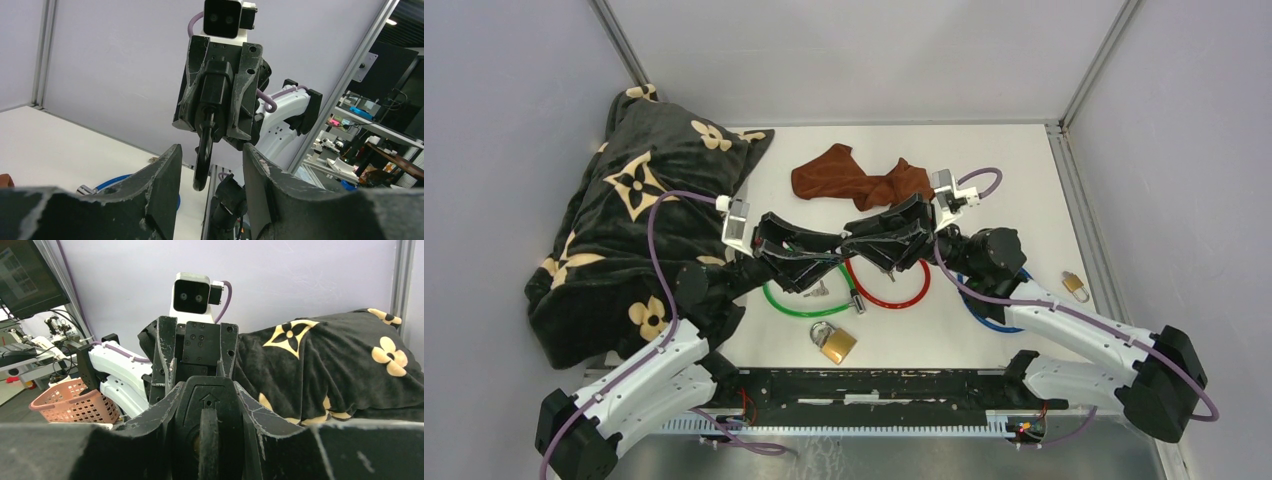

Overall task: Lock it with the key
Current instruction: Lock the lock.

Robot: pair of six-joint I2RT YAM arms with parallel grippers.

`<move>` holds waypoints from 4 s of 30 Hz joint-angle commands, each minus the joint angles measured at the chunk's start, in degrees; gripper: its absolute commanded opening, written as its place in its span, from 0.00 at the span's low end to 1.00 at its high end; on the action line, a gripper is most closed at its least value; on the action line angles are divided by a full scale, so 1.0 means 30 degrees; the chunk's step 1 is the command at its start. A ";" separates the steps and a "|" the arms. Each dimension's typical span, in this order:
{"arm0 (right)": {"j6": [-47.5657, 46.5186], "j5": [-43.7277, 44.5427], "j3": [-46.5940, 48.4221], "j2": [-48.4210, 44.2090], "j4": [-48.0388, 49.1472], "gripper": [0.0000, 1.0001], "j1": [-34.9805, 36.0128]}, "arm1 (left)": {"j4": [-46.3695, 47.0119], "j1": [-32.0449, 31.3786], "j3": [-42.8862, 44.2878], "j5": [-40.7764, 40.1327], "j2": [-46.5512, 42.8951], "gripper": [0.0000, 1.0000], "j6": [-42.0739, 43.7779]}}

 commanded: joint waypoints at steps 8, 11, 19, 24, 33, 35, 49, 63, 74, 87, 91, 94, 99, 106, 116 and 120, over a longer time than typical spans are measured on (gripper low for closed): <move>0.0673 0.0667 0.0393 0.0667 0.3917 0.00 0.0597 | 0.0699 -0.0194 -0.0320 -0.0417 -0.0284 0.47 -0.0358; 0.0850 0.0606 0.0543 0.0946 0.4179 0.00 0.0675 | 0.0421 -0.0205 -0.0414 -0.0512 -0.0394 0.47 -0.0086; 0.0731 0.0630 0.0351 0.1067 0.3662 0.00 0.0975 | 0.0366 -0.0204 -0.0388 -0.0808 -0.0888 0.02 0.0945; -0.3284 -0.1582 0.1666 -0.0471 -0.3956 0.59 0.0223 | -0.5653 -0.0169 0.0531 -0.0919 -0.2430 0.02 0.4613; -1.1266 -0.6133 0.4037 -0.2281 -1.7982 0.98 -0.2065 | -1.4569 -0.0166 0.3034 0.3091 -0.4170 0.02 1.0575; -1.2359 -0.6653 0.4586 -0.1865 -1.9765 0.98 -0.2177 | -1.6077 -0.0166 0.3431 0.3484 -0.4030 0.02 1.1796; -0.9027 -0.6108 -0.3024 -0.5369 -0.7117 0.98 -0.2151 | -1.3075 -0.0001 0.1442 0.4163 -0.4782 0.02 0.9374; -0.5043 -0.6496 -0.3804 -0.2777 -0.4655 0.88 -0.1628 | -1.2336 0.0122 0.1479 0.4567 -0.4087 0.02 0.8683; -0.4105 -0.6295 -0.3642 -0.1216 -0.2662 0.31 -0.0629 | -1.1738 0.0148 0.1387 0.4916 -0.3904 0.02 0.8318; 0.0864 -0.4240 -0.4521 -0.0671 0.3289 0.00 -0.0808 | -1.2420 0.0156 0.1229 0.4191 -0.4136 0.49 0.8213; 0.1981 -0.4508 -0.4496 -0.0507 0.4699 0.00 -0.0913 | -1.3851 0.0155 0.1524 0.3349 -0.4322 0.63 0.8662; 0.1856 -0.4636 -0.4280 -0.0675 0.4601 0.00 -0.1016 | -1.5248 0.0205 0.2119 0.3473 -0.4552 0.69 0.9471; 0.1198 -0.5147 -0.3996 -0.0827 0.4126 0.00 -0.1020 | -1.5561 0.0410 0.2347 0.2813 -0.4520 0.51 0.8309; 0.0968 -0.5289 -0.3742 -0.0828 0.3948 0.00 -0.0973 | -1.2314 0.0503 0.1937 0.4460 -0.4130 0.33 0.6245; 0.0973 -0.5445 -0.3205 -0.0494 0.4195 0.00 -0.0958 | -1.2387 0.0523 0.1836 0.4395 -0.3504 0.15 0.5905; 0.1027 -0.5385 -0.2949 -0.0275 0.4616 0.00 -0.0900 | -1.2300 0.0538 0.1575 0.4519 -0.3197 0.18 0.5971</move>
